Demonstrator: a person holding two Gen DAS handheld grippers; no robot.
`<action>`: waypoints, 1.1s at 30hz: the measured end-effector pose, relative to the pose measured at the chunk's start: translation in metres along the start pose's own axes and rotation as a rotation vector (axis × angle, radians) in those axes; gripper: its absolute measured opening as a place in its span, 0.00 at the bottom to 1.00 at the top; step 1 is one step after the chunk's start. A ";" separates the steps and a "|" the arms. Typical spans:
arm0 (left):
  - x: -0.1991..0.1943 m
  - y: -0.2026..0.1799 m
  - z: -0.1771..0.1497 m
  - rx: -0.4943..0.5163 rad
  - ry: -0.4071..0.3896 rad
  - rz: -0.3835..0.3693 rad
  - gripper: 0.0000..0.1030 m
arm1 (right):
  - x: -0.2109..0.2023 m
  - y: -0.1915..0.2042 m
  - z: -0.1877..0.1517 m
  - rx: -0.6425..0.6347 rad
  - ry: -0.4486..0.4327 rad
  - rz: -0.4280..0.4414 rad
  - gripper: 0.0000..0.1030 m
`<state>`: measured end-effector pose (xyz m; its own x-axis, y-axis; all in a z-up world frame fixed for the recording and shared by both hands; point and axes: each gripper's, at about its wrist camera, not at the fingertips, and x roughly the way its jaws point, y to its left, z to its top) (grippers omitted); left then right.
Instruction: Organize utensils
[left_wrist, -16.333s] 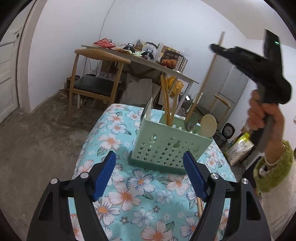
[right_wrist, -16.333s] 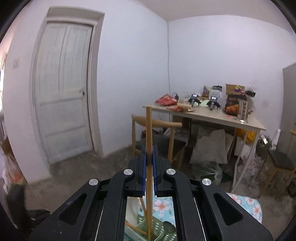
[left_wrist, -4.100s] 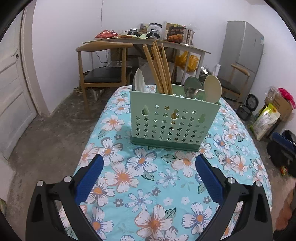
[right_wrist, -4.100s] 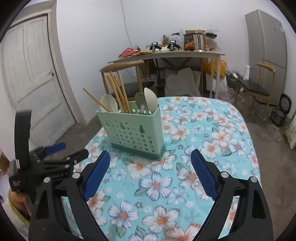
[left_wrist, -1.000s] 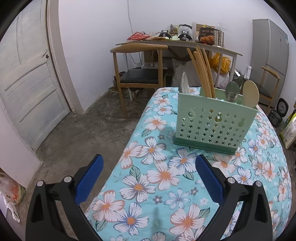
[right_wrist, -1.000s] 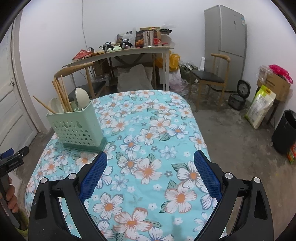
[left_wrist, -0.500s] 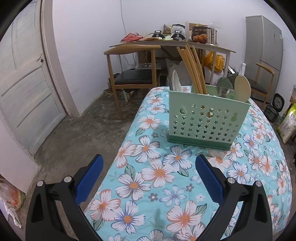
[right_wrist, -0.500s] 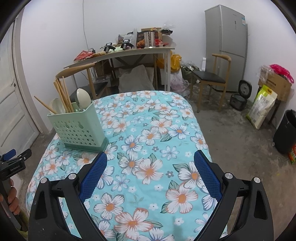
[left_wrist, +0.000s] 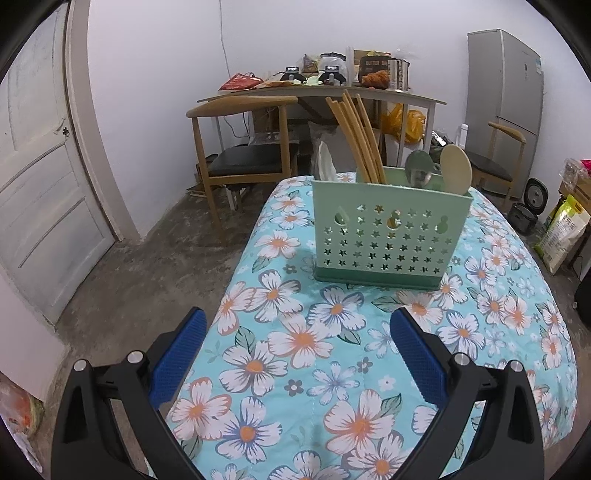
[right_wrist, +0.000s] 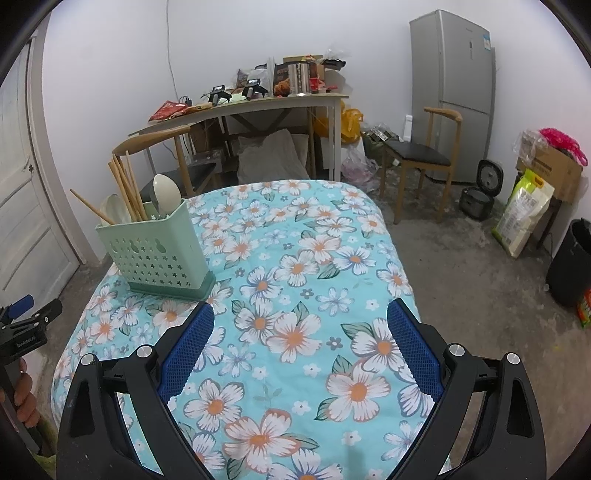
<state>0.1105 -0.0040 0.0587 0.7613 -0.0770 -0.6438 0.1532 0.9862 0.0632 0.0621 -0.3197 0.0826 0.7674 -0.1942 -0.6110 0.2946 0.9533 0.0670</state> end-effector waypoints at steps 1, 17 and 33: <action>-0.001 0.000 -0.001 0.001 0.000 -0.002 0.95 | 0.000 0.000 0.000 0.001 0.002 0.002 0.88; -0.006 0.003 -0.003 -0.006 -0.009 -0.008 0.95 | -0.006 0.000 -0.005 -0.001 -0.005 0.006 0.88; -0.012 0.004 -0.001 -0.011 -0.011 0.000 0.95 | -0.006 0.000 -0.004 0.000 -0.007 0.007 0.88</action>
<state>0.1013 0.0010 0.0653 0.7681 -0.0785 -0.6355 0.1464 0.9877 0.0550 0.0551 -0.3174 0.0830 0.7733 -0.1891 -0.6052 0.2895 0.9545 0.0716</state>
